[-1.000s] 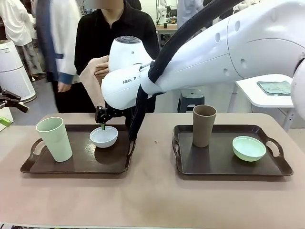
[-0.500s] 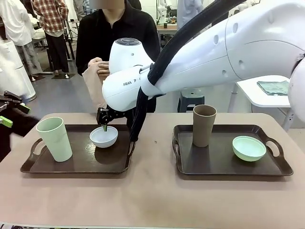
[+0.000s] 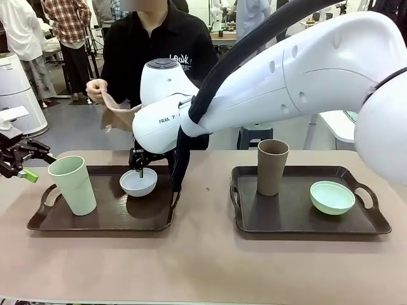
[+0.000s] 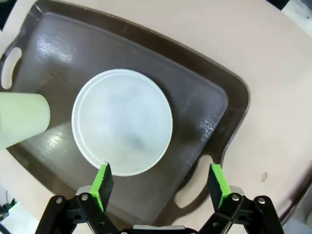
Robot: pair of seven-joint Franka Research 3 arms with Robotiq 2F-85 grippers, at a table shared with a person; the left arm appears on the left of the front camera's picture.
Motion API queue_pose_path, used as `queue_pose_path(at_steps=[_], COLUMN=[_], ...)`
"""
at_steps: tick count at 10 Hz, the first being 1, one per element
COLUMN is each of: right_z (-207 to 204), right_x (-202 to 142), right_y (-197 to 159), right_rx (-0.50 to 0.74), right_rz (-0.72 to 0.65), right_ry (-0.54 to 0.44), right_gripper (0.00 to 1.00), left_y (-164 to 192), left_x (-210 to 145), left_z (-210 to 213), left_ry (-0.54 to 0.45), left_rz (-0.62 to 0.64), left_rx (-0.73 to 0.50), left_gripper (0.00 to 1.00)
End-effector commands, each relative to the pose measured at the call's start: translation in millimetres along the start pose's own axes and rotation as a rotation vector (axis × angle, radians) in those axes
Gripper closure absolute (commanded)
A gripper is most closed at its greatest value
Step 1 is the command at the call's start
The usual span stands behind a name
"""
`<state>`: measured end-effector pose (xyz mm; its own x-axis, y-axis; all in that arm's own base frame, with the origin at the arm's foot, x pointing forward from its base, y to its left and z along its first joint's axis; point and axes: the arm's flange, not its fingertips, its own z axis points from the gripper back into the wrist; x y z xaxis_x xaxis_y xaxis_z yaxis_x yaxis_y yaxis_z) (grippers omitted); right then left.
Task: Set up a tray with a mat and arrange the tableware.
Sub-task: Pick up the Picnic Bowl and Reusable plastic cup from the Handle tray in front of the human's position and hold them in the air.
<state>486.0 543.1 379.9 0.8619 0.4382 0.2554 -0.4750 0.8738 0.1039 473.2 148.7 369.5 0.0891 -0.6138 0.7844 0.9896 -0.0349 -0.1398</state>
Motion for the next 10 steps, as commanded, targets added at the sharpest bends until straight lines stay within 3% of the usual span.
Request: queue_pose_path(at_steps=[1, 10], right_z=[-9.2, -50.5], right_x=[20.4, 48.3], right_y=[-0.1, -4.3], right_rx=[-0.049, -0.044], right_rz=[-0.019, 0.008], right_ry=[-0.010, 0.042], right_gripper=[0.00, 0.00], left_y=[5.9, -2.8], left_x=[0.5, -3.8], left_z=[-6.4, -46.9], left_ry=[-0.022, -0.099], left_rz=[-0.010, -0.004], left_rx=[-0.010, -0.046], left_gripper=[0.00, 0.00])
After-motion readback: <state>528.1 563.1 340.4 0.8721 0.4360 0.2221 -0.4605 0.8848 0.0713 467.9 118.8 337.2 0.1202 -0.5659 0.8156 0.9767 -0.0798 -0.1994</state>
